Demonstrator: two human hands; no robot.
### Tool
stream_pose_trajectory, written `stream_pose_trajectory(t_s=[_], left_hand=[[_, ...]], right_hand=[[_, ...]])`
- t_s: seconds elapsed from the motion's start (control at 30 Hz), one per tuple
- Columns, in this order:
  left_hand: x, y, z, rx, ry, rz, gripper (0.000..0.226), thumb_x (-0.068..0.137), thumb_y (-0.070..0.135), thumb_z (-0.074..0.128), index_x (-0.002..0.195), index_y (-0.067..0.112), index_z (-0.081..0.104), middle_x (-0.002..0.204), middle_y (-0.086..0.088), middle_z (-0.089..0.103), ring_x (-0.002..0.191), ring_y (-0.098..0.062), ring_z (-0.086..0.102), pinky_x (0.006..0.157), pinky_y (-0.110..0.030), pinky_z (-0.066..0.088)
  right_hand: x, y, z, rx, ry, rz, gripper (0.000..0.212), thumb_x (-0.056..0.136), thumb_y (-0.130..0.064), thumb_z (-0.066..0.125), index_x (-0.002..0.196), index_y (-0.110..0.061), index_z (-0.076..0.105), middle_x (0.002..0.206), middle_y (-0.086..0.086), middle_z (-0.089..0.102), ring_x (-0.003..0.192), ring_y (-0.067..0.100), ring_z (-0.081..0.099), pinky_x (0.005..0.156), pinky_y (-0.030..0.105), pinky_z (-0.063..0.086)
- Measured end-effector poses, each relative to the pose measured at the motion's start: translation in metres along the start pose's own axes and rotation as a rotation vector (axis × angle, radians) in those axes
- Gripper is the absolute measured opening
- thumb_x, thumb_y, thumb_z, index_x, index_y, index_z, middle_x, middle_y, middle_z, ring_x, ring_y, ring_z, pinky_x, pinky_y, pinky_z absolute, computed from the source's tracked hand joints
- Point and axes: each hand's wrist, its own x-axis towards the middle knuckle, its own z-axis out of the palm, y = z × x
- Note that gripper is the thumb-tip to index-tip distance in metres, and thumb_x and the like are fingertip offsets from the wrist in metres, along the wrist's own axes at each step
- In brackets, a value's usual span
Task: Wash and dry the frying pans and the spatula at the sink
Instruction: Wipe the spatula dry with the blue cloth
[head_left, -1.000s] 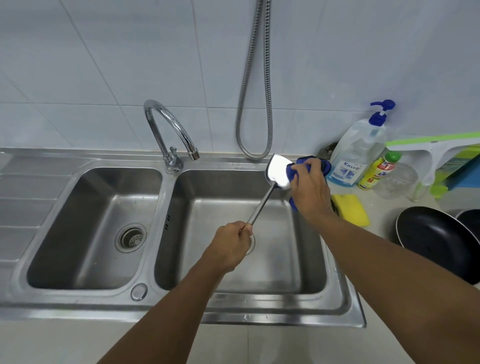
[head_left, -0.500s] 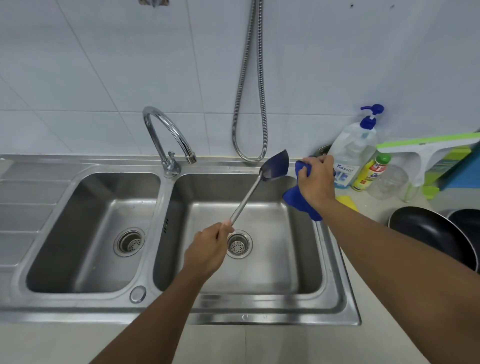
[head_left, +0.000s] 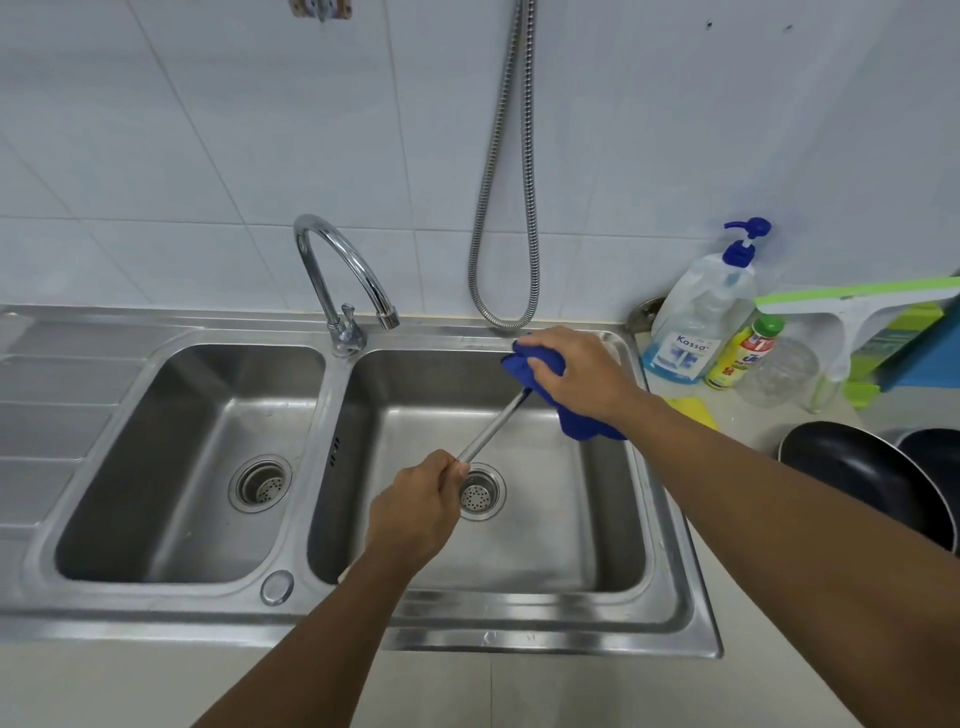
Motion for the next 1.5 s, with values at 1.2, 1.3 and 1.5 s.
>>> stream_pose_trajectory(t_s=[1.2, 1.3, 1.5], left_hand=[[0.03, 0.041, 0.0, -0.107, 0.085, -0.036, 0.031, 0.107, 0.038, 0.048, 0.096, 0.017, 0.07, 0.086, -0.001, 0.067, 0.077, -0.025, 0.061, 0.071, -0.036, 0.047], [0.034, 0.036, 0.006, -0.208, 0.043, -0.043, 0.036, 0.108, 0.034, 0.047, 0.092, 0.011, 0.071, 0.083, -0.006, 0.07, 0.073, -0.025, 0.062, 0.069, -0.034, 0.047], [0.032, 0.043, 0.016, -0.306, -0.13, -0.187, 0.039, 0.108, 0.038, 0.039, 0.087, 0.022, 0.067, 0.087, -0.011, 0.071, 0.067, -0.028, 0.062, 0.06, -0.035, 0.052]], right_hand=[[-0.036, -0.018, 0.043, 0.003, 0.211, -0.294, 0.035, 0.095, -0.002, 0.057, 0.13, -0.007, 0.064, 0.135, 0.007, 0.063, 0.132, 0.017, 0.054, 0.113, 0.034, 0.042], [-0.038, -0.016, 0.042, 0.01, 0.054, -0.382, 0.035, 0.097, -0.002, 0.057, 0.131, -0.006, 0.062, 0.136, 0.006, 0.062, 0.134, 0.015, 0.052, 0.114, 0.034, 0.042], [-0.051, 0.007, 0.022, -0.148, 0.256, -0.166, 0.038, 0.097, -0.007, 0.055, 0.135, -0.011, 0.06, 0.139, 0.005, 0.059, 0.129, 0.018, 0.055, 0.108, 0.035, 0.046]])
